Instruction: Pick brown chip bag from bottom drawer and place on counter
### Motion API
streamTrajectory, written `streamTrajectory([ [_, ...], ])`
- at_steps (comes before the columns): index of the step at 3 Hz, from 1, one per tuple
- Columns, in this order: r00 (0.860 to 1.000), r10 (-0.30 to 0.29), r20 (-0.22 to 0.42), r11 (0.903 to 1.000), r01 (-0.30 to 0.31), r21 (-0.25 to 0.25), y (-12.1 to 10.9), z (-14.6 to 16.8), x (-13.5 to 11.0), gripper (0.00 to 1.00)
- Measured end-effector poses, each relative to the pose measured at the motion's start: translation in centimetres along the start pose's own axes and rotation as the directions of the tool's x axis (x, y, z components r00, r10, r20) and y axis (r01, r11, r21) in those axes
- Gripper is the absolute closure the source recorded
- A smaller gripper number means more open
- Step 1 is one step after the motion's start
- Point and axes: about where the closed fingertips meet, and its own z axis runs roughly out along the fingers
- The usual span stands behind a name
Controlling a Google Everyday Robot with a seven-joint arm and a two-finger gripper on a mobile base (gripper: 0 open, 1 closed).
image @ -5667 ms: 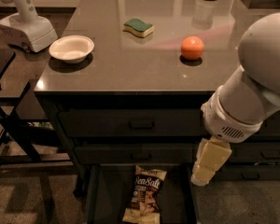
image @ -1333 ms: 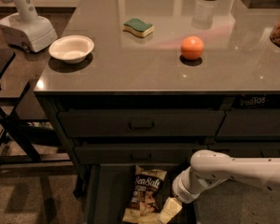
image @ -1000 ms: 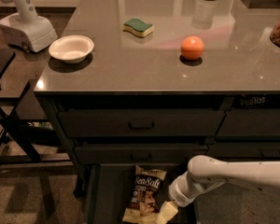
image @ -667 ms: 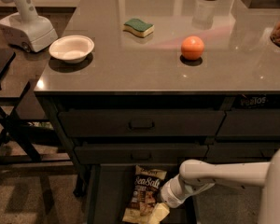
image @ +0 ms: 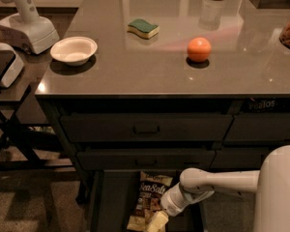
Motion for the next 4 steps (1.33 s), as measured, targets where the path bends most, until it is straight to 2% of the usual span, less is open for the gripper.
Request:
streamTrajectory([
  [1,1.0,0.001,0.016,1.0,-0.001,0.005,-0.5,0.8,0.0,0.0],
  [2,0.998,-0.008,0.064,0.9992,0.006,0.04,-3.2,2.1,-0.4,0.0],
  [3,0.995,-0.016,0.097,0.9978,0.009,0.066,-6.2,2.8,-0.5,0.0],
  [4,0.988,0.006,0.155,0.9975,-0.017,0.069,-11.5,4.0,-1.4,0.0],
])
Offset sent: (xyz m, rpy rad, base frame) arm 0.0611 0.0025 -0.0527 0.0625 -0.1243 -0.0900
